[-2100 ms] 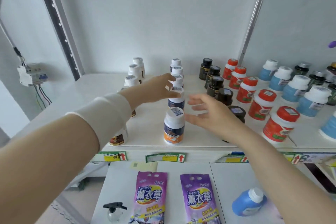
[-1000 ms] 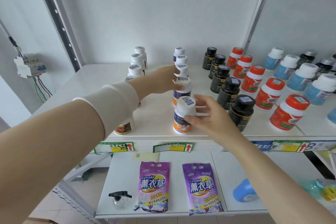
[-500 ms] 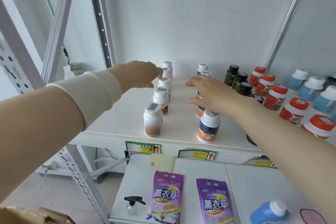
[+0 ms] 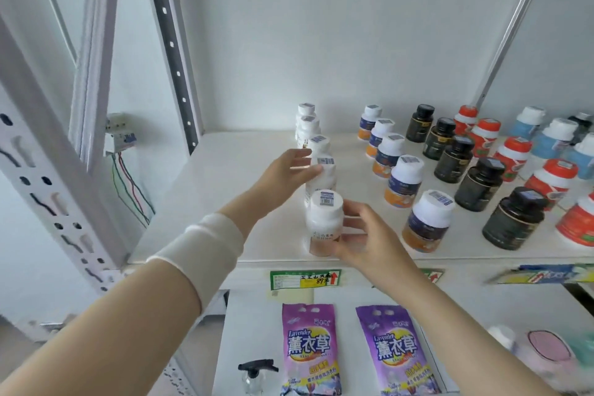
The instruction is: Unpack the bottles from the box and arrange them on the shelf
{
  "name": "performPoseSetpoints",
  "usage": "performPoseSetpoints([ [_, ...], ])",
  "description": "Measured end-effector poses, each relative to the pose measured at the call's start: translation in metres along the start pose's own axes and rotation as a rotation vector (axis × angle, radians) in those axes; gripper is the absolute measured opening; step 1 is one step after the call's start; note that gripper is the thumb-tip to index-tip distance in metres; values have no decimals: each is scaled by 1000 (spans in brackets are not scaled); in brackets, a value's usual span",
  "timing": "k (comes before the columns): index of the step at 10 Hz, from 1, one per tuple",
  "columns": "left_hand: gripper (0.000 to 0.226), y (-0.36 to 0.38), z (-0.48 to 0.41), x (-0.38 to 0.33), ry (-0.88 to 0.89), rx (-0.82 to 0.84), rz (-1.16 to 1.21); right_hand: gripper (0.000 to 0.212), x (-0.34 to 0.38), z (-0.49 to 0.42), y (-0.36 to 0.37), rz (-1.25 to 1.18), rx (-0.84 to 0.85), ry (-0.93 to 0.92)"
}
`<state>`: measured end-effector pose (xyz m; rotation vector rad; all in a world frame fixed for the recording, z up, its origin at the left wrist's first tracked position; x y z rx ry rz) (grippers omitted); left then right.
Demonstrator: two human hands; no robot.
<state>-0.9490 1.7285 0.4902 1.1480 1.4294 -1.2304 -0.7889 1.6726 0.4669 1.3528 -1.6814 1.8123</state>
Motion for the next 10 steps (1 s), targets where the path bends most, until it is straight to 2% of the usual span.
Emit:
performPoseSetpoints([
  [1, 42, 10, 0, 3, 47, 96, 9, 58, -3, -2, 10, 9, -30, 19],
  [3, 34, 12, -9, 6, 70, 136, 9, 51, -6, -4, 6, 16, -70, 43],
  [5, 34, 11, -11, 9, 67, 175, 25, 49, -11, -5, 5, -25, -55, 41],
  [7, 35, 13, -13, 10, 90, 169, 18, 49, -14, -6, 7, -58, -56, 37],
  [8, 40, 15, -10, 6, 115, 160, -59, 52, -14, -7, 6, -64, -18, 40],
  [9, 47, 11, -5, 1, 133, 126, -102, 58, -14, -5, 1, -42, -4, 18],
  [10, 50, -1, 9, -7, 152, 12, -231, 67, -8, 4, -17, 43, -81, -3],
])
Point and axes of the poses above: each hand's wrist, its own z-axis away from the middle knuckle, its own y-axis out of the palm, x = y × z, the point moved 6 cm from there along -z, towards the middle knuckle, and after that the axes turned 11 degrees about z, right-handed, at the moved point
